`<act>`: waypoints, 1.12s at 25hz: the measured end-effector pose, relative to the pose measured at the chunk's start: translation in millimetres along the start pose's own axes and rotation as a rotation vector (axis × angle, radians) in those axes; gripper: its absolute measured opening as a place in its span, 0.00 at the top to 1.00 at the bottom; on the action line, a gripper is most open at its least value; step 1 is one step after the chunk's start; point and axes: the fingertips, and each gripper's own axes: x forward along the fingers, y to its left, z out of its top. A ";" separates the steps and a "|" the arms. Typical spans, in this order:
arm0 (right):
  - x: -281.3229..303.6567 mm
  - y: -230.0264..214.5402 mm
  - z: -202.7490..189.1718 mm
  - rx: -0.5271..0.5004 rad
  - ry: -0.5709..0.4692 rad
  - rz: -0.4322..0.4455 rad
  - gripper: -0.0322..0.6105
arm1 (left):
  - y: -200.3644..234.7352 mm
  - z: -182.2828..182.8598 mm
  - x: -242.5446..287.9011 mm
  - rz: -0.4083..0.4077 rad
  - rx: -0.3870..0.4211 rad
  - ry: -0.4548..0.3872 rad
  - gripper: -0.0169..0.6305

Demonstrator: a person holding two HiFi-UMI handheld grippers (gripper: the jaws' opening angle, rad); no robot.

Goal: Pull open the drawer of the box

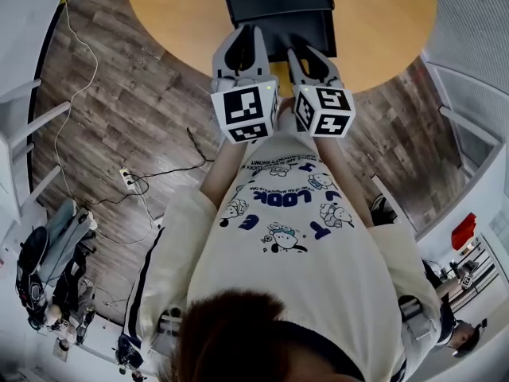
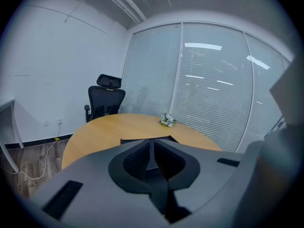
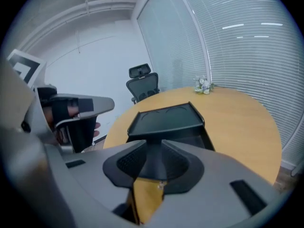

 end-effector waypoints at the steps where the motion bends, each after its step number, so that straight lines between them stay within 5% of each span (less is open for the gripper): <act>1: -1.8 0.7 11.7 -0.006 -0.025 -0.001 0.78 | -0.4 5.1 -0.2 0.003 0.000 -0.010 0.91; 12: -23.9 11.7 110.6 -0.088 -0.246 0.023 0.86 | -11.0 61.6 -4.1 0.034 0.037 -0.127 0.91; 28: -49.0 5.6 160.4 -0.124 -0.401 0.026 0.89 | -35.7 99.3 -17.3 0.075 0.086 -0.225 0.91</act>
